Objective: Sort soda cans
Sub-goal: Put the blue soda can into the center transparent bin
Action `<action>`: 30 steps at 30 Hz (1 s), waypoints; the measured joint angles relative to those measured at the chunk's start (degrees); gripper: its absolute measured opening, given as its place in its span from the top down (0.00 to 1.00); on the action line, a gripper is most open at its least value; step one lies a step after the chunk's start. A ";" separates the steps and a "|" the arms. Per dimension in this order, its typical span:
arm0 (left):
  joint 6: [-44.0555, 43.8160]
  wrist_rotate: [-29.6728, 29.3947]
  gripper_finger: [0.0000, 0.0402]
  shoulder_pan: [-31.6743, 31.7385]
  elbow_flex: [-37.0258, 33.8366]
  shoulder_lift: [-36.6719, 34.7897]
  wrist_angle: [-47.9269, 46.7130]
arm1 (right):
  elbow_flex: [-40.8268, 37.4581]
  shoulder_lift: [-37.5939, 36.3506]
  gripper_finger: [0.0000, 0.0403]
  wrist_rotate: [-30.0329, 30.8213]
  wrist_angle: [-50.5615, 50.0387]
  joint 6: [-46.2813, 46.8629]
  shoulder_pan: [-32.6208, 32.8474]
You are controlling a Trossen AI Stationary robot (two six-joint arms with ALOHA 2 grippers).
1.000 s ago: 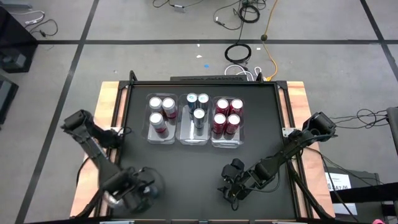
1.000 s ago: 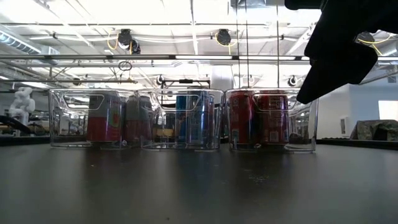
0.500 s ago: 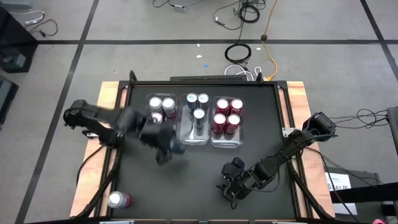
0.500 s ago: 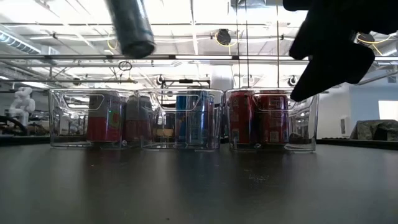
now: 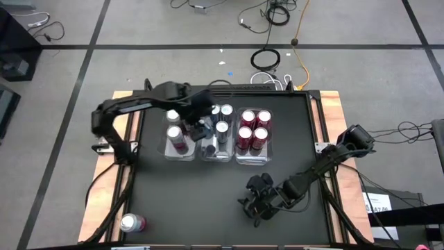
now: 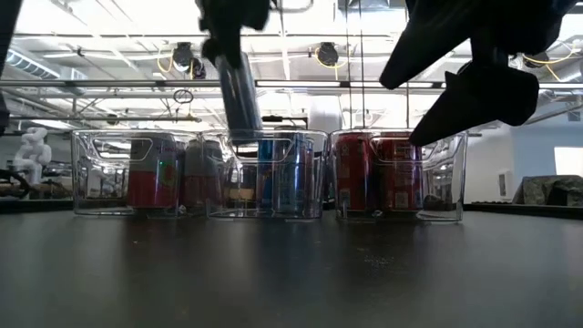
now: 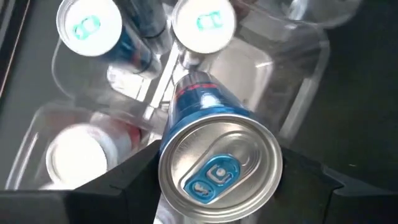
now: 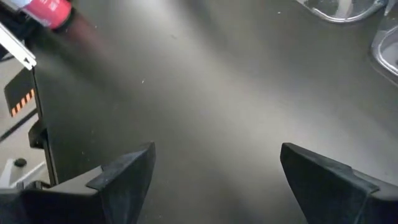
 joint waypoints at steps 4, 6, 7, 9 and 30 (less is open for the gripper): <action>4.57 0.11 0.36 3.08 -0.02 5.20 -0.18 | 0.00 0.00 0.16 0.01 -0.09 1.80 -0.57; 6.41 0.09 0.36 4.32 -0.04 7.72 0.02 | 0.00 0.00 0.16 0.03 -0.23 2.58 -0.69; 7.32 0.09 0.36 4.83 -0.05 8.85 0.10 | 0.00 0.00 0.16 0.04 -0.22 2.70 -0.73; 8.45 0.11 0.36 5.69 -0.09 10.98 0.96 | 0.00 0.00 0.16 0.04 -0.21 2.91 -0.75; 7.46 -0.33 0.36 6.57 -0.09 13.84 7.49 | 0.00 0.00 0.16 -0.02 -0.40 3.87 -0.71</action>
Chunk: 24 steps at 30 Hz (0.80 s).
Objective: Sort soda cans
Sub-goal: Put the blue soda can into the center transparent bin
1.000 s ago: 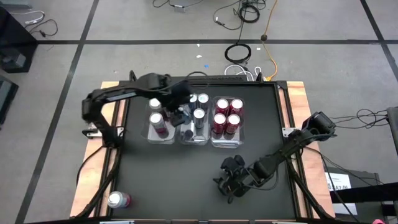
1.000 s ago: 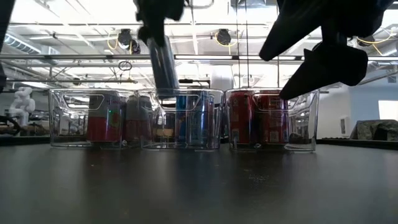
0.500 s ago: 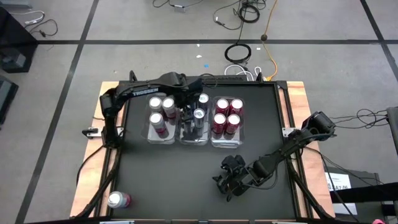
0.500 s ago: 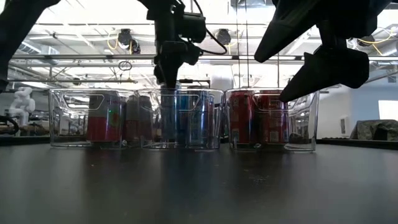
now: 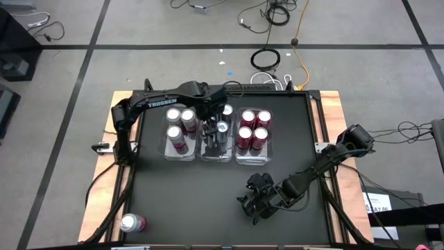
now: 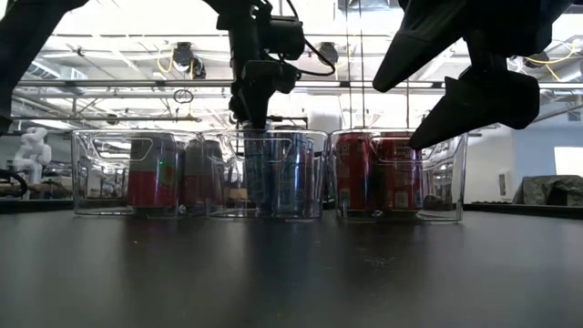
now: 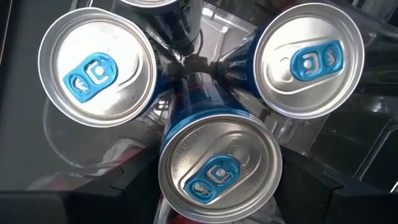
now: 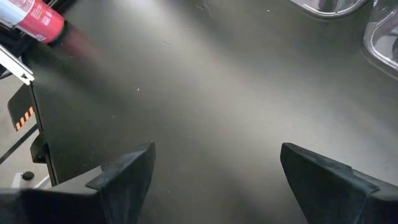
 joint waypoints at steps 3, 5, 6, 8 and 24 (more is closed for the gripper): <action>0.02 -0.02 0.36 0.00 0.00 0.00 -0.04 | 0.00 0.00 0.16 -0.02 0.00 -0.11 0.00; -0.01 -0.10 0.36 0.00 0.00 0.01 -0.39 | 0.00 0.00 0.16 -0.16 0.01 -0.11 0.00; -0.02 -0.23 0.36 0.00 0.00 0.00 -0.65 | 0.00 0.00 0.16 -0.18 0.01 -0.10 0.02; -0.04 -0.28 0.35 0.00 -0.21 0.00 -0.78 | 0.00 0.00 0.16 -0.20 0.02 -0.05 0.11; -1.44 -1.47 0.24 0.00 -0.33 0.00 0.30 | 0.00 0.00 0.16 -0.52 0.20 -0.11 0.13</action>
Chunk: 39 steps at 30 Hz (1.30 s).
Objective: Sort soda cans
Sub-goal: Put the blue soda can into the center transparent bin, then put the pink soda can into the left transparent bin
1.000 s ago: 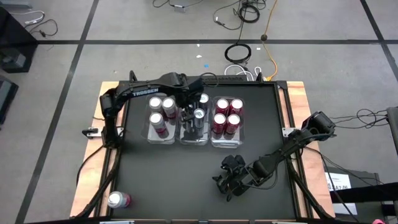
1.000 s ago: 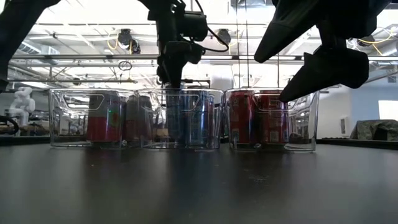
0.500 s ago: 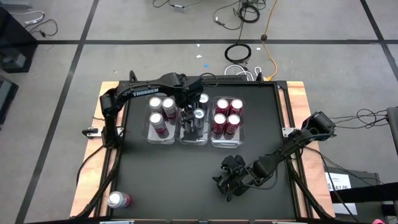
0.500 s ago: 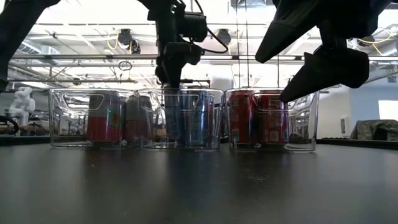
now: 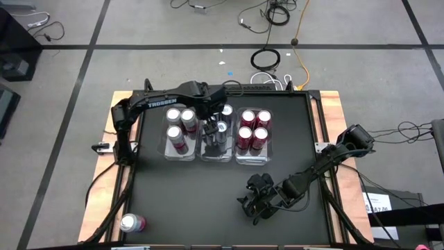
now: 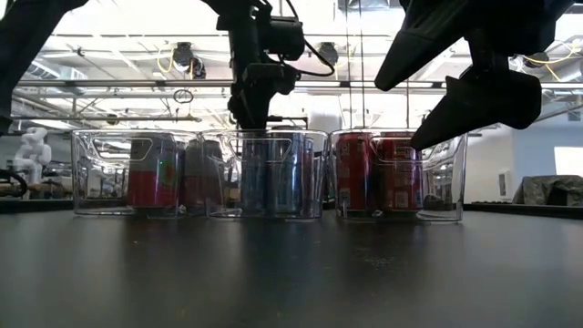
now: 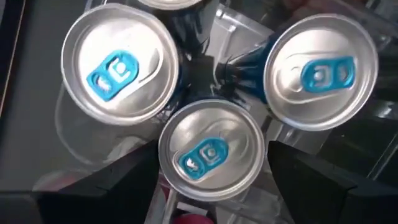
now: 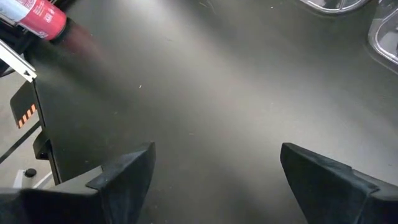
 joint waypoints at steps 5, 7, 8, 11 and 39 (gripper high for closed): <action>-0.98 -0.17 0.24 0.04 0.91 -0.23 -3.75 | 0.00 0.00 0.16 -0.01 0.05 -0.80 0.00; -1.52 -0.20 0.24 0.04 1.81 -1.09 -4.93 | 0.00 0.00 0.16 -0.01 0.33 -1.41 0.00; -1.55 -0.20 0.24 0.04 2.16 -1.90 -4.99 | 0.00 0.00 0.16 -0.02 0.37 -1.64 0.00; -2.77 -1.45 0.24 -0.13 2.36 -5.43 -4.95 | 0.00 0.00 0.16 -0.02 0.33 -1.83 0.01; -80.11 -14.05 0.24 -61.16 -22.01 -29.42 -8.37 | 0.00 0.00 0.16 -4.75 0.48 -4.19 2.29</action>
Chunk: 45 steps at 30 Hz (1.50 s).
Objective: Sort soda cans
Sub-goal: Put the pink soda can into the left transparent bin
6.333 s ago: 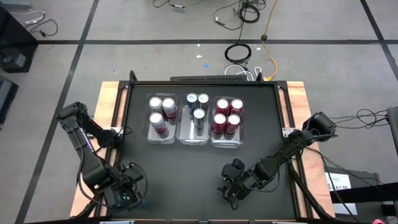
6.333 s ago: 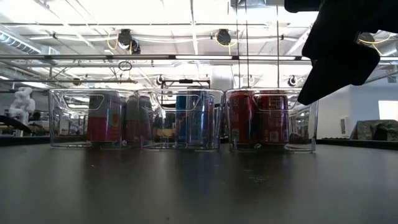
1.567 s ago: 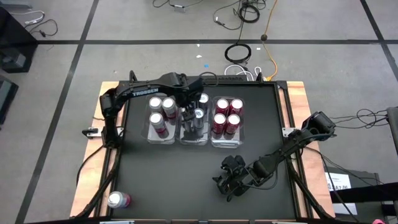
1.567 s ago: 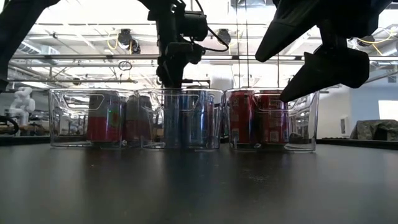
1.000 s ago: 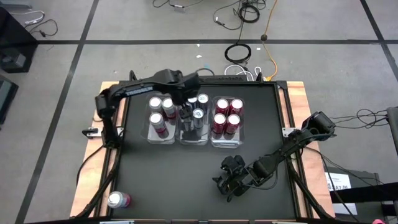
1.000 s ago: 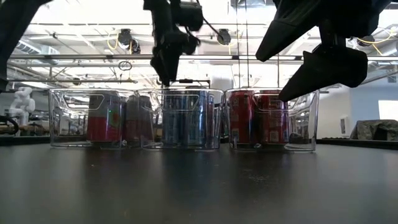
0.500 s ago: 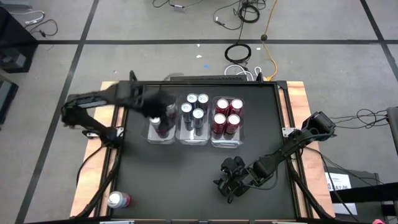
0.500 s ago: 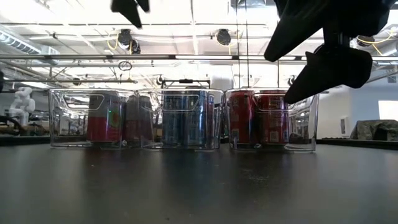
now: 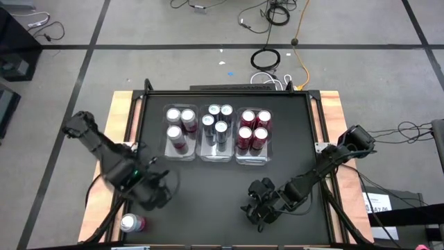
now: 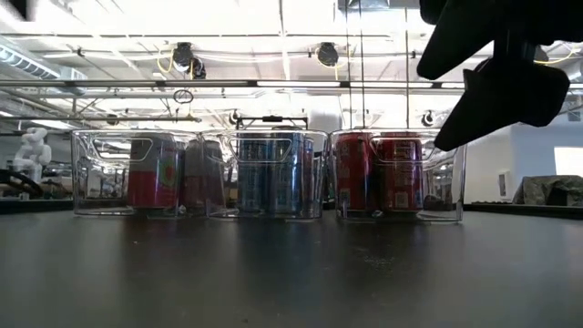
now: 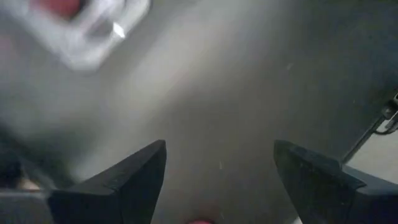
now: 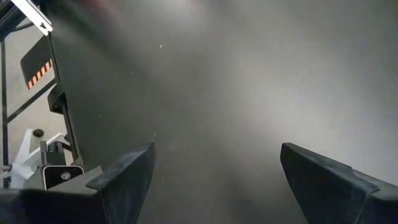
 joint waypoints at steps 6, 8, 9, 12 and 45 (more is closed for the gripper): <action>-25.40 1.28 0.24 -12.14 -4.46 0.20 4.09 | 0.00 0.00 0.16 0.14 0.02 -0.13 0.40; -28.06 0.88 0.24 -14.52 -4.51 0.77 6.83 | 0.00 0.00 0.16 0.14 0.05 -0.09 0.50; -28.64 0.87 0.24 -15.37 -4.51 1.03 8.36 | 0.00 0.00 0.16 0.14 0.05 -0.09 0.53; -29.86 0.82 0.24 -16.91 -4.52 1.20 12.58 | 0.00 0.00 0.16 0.18 0.06 -0.11 0.66; -23.40 -1.75 0.23 -15.56 -4.51 1.25 12.95 | 0.00 0.00 0.16 0.21 0.26 0.08 0.75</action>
